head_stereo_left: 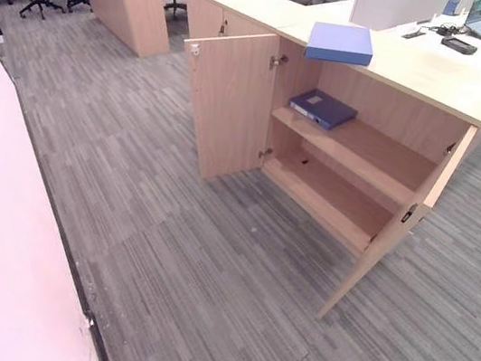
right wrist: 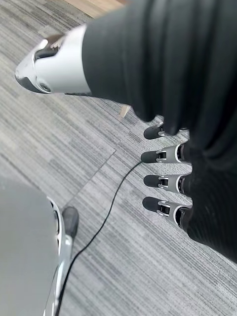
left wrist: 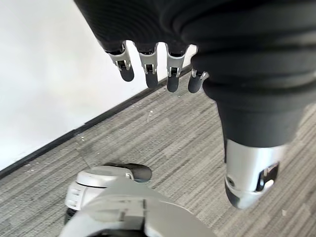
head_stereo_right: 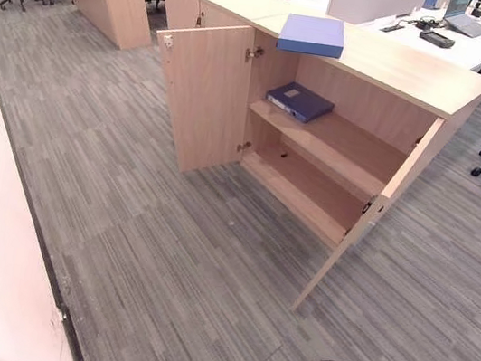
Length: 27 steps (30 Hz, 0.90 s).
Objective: Put the empty folder in the office cabinet
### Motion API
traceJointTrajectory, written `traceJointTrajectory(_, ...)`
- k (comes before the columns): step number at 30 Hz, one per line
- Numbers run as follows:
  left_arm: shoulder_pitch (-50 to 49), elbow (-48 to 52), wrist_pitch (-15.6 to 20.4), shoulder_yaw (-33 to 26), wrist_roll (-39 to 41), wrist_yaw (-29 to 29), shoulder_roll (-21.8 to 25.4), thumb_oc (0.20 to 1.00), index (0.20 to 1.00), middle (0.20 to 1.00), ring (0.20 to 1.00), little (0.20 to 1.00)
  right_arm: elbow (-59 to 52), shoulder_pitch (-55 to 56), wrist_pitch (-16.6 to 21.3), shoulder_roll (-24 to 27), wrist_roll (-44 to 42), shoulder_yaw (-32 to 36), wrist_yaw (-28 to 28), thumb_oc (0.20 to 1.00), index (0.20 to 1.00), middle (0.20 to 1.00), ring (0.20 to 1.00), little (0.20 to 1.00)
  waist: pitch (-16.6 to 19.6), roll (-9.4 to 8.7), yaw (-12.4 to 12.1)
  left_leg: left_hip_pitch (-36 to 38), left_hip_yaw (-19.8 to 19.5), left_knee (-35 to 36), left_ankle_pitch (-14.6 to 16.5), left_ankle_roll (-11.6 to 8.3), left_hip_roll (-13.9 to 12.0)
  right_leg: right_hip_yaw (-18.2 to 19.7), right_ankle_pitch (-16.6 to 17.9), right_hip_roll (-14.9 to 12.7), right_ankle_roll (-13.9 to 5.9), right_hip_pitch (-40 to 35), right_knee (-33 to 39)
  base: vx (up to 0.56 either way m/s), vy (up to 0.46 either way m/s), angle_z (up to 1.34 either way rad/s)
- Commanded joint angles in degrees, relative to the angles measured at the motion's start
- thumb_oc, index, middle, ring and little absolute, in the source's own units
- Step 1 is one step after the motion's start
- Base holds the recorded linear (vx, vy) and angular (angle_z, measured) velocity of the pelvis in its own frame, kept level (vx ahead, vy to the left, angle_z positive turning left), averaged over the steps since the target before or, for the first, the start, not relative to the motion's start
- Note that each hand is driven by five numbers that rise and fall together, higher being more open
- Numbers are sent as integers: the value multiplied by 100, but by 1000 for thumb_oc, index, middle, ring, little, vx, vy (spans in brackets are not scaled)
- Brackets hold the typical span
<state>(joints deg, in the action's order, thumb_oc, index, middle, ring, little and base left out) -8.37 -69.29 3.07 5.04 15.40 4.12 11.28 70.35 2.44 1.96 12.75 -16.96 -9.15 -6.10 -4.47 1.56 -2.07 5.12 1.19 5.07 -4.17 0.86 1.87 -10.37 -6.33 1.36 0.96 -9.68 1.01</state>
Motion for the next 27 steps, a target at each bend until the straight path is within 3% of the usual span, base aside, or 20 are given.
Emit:
traceJointTrajectory(1, 385, -219, 164, -5, -27, 62, -34, 1000, 1000, 1000, 1000, 1000, 128, -287, 113, -8, -196, -135, 58, 1000, 1000, 1000, 1000, 1000, -78, -121, -32, 403, -75, -7, 690, -7, 171, -323, 608, -287, -517, 42, 399, 0, 0, 0)
traceJointTrajectory(27, 444, -445, 199, -52, 28, 49, -40, 1000, 1000, 1000, 1000, 1000, 450, -356, 119, -67, -237, -147, 94, 1000, 1000, 1000, 1000, 1000, -56, -145, -97, 449, -153, -7, 684, -26, 174, -406, 569, -277, -497, -36, 399, 1, -2, 0)
